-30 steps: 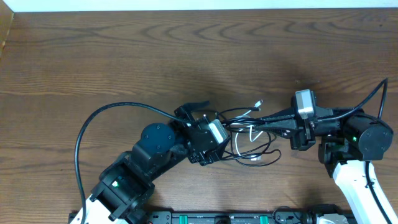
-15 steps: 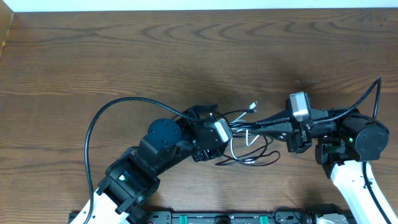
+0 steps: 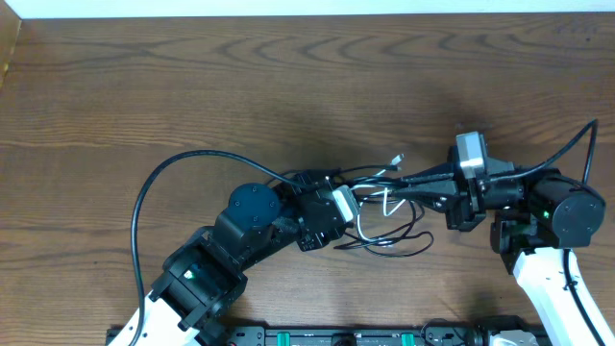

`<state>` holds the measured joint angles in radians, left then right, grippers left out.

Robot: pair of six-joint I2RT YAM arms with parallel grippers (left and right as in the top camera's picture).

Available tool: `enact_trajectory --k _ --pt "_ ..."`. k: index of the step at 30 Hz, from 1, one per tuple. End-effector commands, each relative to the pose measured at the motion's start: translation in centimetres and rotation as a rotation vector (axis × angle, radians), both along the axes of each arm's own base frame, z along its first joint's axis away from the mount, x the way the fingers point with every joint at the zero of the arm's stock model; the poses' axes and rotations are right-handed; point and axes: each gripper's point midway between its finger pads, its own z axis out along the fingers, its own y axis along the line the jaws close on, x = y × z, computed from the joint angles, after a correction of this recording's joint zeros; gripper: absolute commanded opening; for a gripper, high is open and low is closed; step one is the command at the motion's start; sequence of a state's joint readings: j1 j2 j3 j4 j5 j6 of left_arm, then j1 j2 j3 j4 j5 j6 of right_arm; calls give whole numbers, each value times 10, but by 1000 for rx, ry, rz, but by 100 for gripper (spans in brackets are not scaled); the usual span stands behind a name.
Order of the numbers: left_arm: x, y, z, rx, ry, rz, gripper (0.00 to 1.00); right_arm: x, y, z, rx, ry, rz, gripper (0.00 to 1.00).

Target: Untangle cables

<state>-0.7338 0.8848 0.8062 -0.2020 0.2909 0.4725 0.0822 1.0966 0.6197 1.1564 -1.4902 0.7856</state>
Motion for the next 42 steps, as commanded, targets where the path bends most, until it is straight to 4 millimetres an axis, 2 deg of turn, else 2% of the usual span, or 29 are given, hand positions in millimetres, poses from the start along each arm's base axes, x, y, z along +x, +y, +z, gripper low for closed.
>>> enact_trajectory --k 1,7,11,16,17,29,42 --pt "-2 -1 10 -25 -21 -14 58 7 -2 8 33 28 -46 1" --pt "-7 -7 18 -58 -34 -61 57 7 -2 9 34 45 -45 1" --pt "-7 -7 18 -58 -34 -61 43 7 -2 9 34 57 -44 1" --pt "-7 -7 18 -58 -34 -61 20 8 -2 9 34 63 -44 1" --pt "-7 -7 18 -58 -34 -61 18 8 -2 9 36 64 -46 1" --pt "-7 -7 17 -58 -33 -61 19 17 -4 16 83 112 -94 1" --pt "-7 -7 17 -57 -32 -61 29 21 -5 20 105 147 -113 1"
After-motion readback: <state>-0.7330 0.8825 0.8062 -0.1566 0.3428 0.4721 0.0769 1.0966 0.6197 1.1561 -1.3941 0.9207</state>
